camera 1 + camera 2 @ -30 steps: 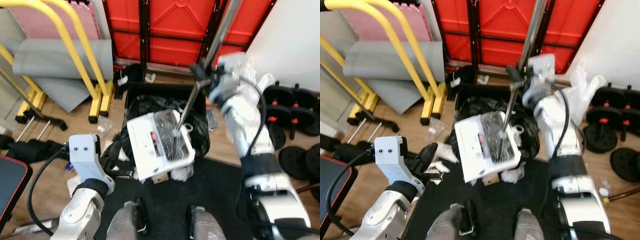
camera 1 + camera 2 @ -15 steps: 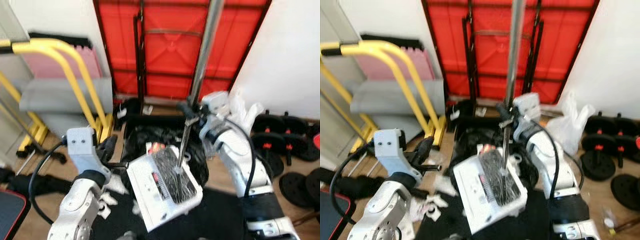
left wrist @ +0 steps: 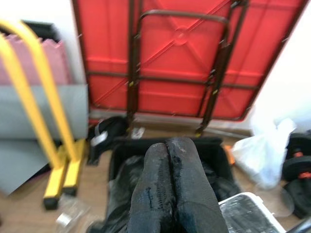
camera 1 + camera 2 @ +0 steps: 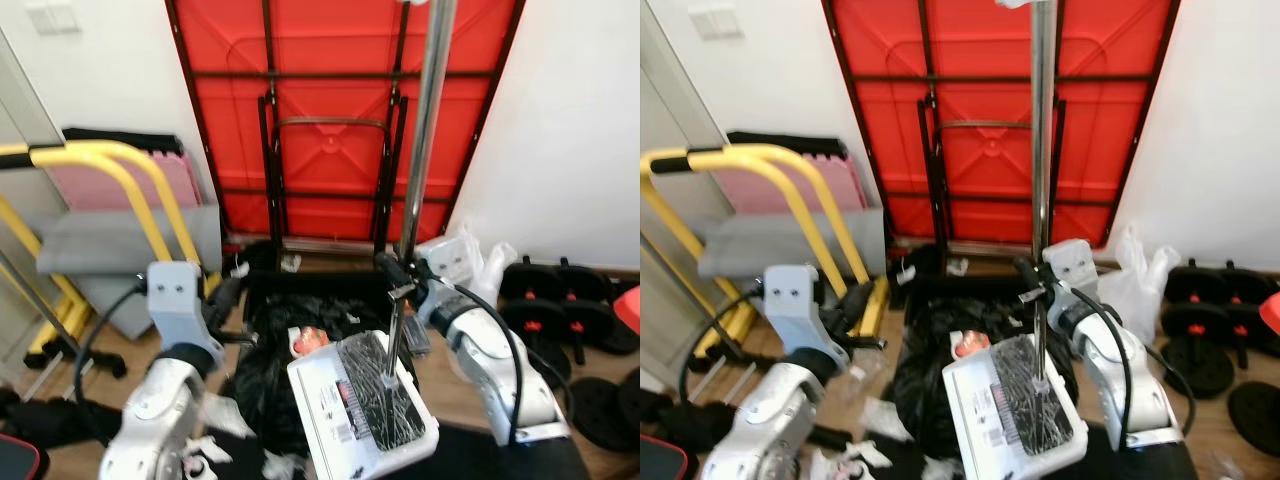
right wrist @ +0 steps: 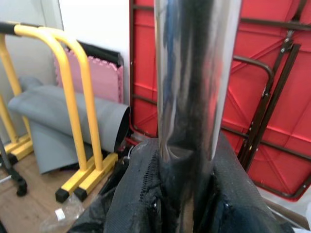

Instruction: Sweep floor

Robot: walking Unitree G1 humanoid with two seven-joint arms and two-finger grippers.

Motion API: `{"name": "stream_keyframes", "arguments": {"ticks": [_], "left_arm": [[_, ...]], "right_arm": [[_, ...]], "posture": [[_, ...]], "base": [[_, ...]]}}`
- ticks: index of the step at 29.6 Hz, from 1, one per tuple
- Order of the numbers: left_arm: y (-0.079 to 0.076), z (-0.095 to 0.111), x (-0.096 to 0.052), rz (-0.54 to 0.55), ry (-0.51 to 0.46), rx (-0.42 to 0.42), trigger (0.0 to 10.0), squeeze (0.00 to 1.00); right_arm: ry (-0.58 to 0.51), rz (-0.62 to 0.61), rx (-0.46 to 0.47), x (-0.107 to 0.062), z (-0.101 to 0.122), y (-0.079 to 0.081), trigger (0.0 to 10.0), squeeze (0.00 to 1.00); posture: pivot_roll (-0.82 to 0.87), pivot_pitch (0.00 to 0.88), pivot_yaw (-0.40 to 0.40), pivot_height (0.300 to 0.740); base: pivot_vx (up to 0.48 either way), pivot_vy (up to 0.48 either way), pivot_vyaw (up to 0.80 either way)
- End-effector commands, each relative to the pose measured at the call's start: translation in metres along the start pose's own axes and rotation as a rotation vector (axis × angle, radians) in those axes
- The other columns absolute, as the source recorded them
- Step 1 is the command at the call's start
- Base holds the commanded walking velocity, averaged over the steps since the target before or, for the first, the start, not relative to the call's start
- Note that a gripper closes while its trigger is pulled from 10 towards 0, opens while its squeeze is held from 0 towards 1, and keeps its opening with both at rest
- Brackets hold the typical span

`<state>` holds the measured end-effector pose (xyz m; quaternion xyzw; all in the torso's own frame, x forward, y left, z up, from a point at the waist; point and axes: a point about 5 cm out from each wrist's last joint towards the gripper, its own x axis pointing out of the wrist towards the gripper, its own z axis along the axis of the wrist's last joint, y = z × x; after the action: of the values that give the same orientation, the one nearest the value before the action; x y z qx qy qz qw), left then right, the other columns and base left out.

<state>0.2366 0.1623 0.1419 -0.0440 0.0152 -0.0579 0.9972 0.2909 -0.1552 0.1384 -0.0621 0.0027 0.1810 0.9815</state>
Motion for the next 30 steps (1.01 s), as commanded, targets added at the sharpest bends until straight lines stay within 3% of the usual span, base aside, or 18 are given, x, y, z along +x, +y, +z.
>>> {"name": "stream_keyframes", "arguments": {"ticks": [1, 14, 20, 30], "left_arm": [[0.001, -0.004, -0.003, -0.027, 0.007, 0.018, 10.0, 0.0], [0.017, -0.022, -0.005, 0.073, 0.081, -0.018, 10.0, 0.0], [0.021, -0.025, -0.008, 0.1, 0.092, -0.031, 10.0, 0.0], [0.035, -0.032, -0.015, 0.172, 0.109, -0.022, 10.0, 0.0]], "right_arm": [[-0.063, -0.006, -0.025, -0.001, 0.011, 0.001, 10.0, 0.0], [-0.012, -0.088, -0.037, -0.004, -0.001, -0.014, 10.0, 0.0], [0.003, -0.09, -0.021, -0.004, -0.003, -0.014, 10.0, 0.0], [0.029, -0.094, -0.023, -0.004, -0.008, -0.013, 10.0, 0.0]], "posture": [[-0.14, 0.0, 0.02, 0.74], [-0.14, 0.0, 0.016, 0.74], [-0.14, 0.0, 0.013, 0.74], [-0.14, 0.0, 0.007, 0.74]], "base": [[0.431, 0.0, 0.0], [0.066, 0.0, 0.0], [0.0, 0.0, -0.8], [-0.27, 0.0, -0.22]]}}
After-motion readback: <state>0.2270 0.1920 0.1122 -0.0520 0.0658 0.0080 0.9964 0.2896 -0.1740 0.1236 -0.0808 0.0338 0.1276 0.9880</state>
